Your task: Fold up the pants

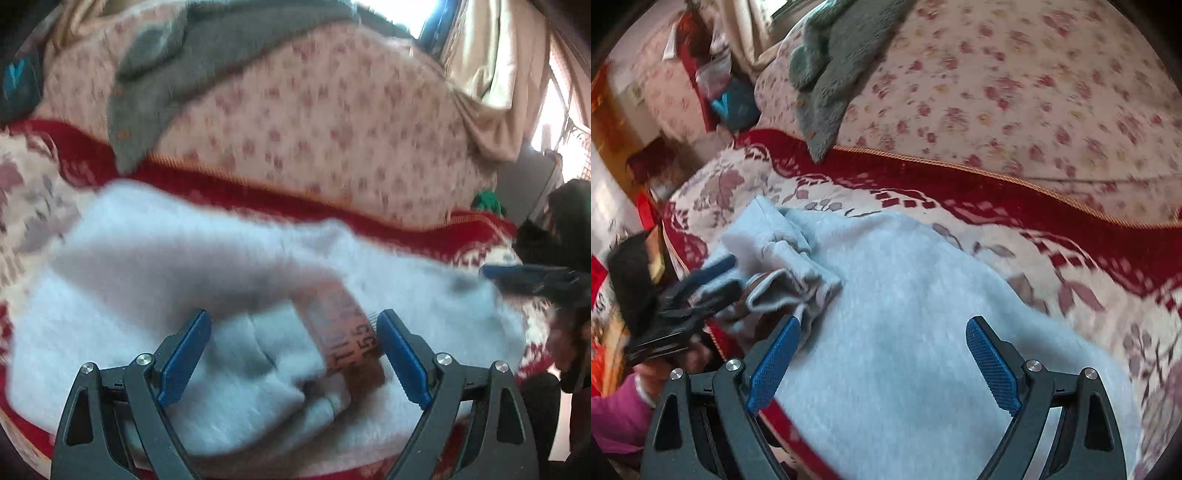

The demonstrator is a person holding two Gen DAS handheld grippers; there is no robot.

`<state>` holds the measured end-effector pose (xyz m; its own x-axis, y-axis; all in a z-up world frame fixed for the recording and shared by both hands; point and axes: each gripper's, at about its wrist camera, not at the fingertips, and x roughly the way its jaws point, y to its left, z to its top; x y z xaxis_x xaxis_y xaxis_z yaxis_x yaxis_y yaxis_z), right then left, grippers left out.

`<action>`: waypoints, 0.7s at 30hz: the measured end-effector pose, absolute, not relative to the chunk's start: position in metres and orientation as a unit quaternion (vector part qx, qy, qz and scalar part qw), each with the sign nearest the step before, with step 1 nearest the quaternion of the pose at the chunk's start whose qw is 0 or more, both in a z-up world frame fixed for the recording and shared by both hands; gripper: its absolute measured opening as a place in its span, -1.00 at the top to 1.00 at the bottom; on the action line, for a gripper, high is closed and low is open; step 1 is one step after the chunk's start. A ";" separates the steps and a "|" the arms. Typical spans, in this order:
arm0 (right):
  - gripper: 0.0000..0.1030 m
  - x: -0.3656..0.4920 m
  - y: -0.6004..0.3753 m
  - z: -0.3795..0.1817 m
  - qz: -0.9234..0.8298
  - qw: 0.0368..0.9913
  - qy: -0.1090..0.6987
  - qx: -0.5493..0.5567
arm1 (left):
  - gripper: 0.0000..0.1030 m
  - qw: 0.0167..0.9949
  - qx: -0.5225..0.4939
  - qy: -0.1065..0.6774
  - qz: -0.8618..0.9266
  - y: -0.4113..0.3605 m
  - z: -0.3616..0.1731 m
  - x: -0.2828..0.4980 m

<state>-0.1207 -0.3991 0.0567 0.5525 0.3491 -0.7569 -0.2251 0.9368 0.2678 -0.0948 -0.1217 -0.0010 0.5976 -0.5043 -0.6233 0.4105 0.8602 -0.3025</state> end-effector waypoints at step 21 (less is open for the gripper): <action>-0.95 -0.279 -0.570 0.002 0.027 0.830 0.420 0.367 | -0.85 0.902 0.032 0.324 -0.283 -0.201 0.031 -0.144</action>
